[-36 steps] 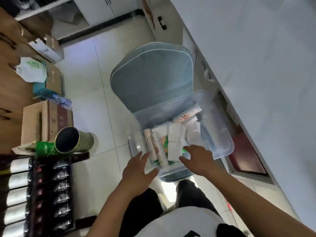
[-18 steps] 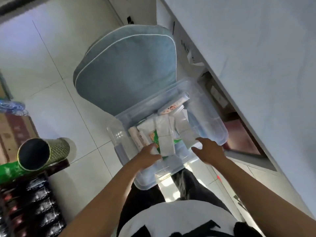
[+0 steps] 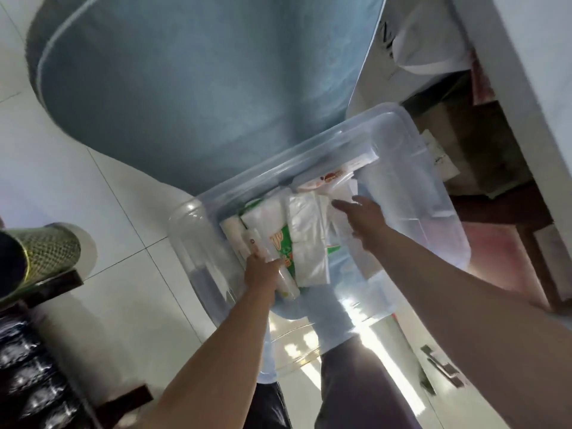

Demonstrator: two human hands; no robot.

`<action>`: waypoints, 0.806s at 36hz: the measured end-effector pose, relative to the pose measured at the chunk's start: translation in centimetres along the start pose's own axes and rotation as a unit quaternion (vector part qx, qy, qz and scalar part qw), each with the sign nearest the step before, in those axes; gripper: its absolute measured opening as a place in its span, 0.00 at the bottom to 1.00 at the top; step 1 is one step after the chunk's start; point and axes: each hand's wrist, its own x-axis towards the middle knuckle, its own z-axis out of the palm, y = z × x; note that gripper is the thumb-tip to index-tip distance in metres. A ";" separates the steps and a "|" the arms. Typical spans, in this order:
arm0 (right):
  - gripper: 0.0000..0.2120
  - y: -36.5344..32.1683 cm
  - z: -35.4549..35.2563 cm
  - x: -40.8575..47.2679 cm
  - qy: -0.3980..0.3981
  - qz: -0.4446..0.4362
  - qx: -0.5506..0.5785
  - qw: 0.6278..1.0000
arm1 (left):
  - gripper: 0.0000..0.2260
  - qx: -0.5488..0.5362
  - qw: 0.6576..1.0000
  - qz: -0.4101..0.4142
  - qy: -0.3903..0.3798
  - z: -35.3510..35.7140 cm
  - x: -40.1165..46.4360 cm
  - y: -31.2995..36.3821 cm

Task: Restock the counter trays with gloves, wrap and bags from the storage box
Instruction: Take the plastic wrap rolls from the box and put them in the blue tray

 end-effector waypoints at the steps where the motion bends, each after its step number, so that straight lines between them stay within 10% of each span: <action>1: 0.29 -0.4 0.1 0.5 0.005 0.010 0.021 1.000 | 0.29 -0.011 1.000 0.001 0.008 0.2 0.3 -0.2; 18: 0.24 -4.3 3.0 3.9 -0.002 0.080 0.294 0.952 | 0.28 0.128 0.985 0.004 0.115 3.3 0.8 0.5; 29: 0.21 -4.6 0.2 -2.0 0.001 -0.004 0.365 0.931 | 0.20 -0.199 0.963 0.181 0.007 -4.3 -9.6 -0.5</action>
